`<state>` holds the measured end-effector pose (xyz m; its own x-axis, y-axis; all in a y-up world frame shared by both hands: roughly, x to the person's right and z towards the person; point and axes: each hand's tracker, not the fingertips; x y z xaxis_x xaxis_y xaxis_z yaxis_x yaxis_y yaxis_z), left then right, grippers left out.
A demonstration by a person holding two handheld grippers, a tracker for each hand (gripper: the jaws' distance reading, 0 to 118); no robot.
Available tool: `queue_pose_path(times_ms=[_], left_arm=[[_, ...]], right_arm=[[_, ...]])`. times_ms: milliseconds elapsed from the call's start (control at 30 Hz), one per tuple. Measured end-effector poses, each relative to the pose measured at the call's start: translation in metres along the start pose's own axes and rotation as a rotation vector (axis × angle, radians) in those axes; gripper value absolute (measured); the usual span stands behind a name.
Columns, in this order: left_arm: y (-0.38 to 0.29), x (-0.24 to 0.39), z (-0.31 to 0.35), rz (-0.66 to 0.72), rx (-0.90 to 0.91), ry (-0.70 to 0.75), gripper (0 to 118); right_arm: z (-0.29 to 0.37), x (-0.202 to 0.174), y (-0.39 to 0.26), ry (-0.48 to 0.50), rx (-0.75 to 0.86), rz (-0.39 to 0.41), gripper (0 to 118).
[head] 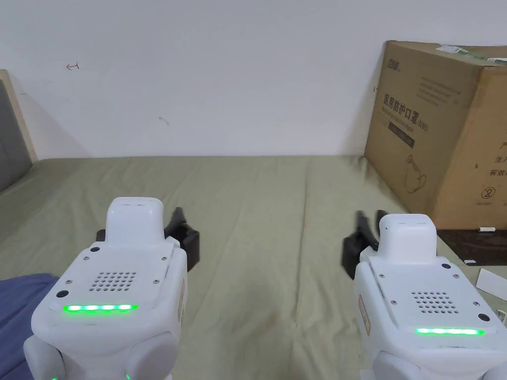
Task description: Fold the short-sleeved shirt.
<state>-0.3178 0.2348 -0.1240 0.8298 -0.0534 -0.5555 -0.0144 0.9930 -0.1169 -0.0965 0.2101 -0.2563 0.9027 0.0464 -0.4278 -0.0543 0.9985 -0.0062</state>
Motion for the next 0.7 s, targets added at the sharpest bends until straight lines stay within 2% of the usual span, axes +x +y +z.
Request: queue_pose_path(times_ms=[33,100,133,267,367,467,567,700], left_arm=[[0.0,0.0,-0.001,0.001,-0.001,0.002,7],[0.0,-0.004,0.001,0.018,0.009,-0.004,0],[0.0,-0.006,0.002,0.035,0.012,-0.038,0],[0.002,-0.006,0.001,0.023,0.018,-0.033,0],[0.003,-0.008,0.0,0.027,0.005,-0.044,0],[0.004,-0.016,0.003,0.02,0.004,-0.015,0],[0.006,-0.037,0.011,0.035,0.002,0.029,0],[0.005,-0.076,0.029,0.038,-0.015,0.152,0]], right_arm=[[-0.002,0.001,-0.002,-0.042,-0.002,-0.007,1],[0.0,0.01,-0.003,0.006,0.007,-0.077,1],[-0.001,0.012,-0.001,0.039,-0.005,-0.098,0],[-0.004,0.008,-0.001,0.013,-0.002,-0.036,0],[-0.005,0.007,-0.001,0.039,-0.022,-0.062,0],[-0.006,-0.004,0.001,0.053,-0.02,-0.04,0],[-0.013,-0.022,0.005,0.104,-0.023,-0.029,0],[-0.022,-0.063,0.009,0.245,-0.039,-0.044,0]])
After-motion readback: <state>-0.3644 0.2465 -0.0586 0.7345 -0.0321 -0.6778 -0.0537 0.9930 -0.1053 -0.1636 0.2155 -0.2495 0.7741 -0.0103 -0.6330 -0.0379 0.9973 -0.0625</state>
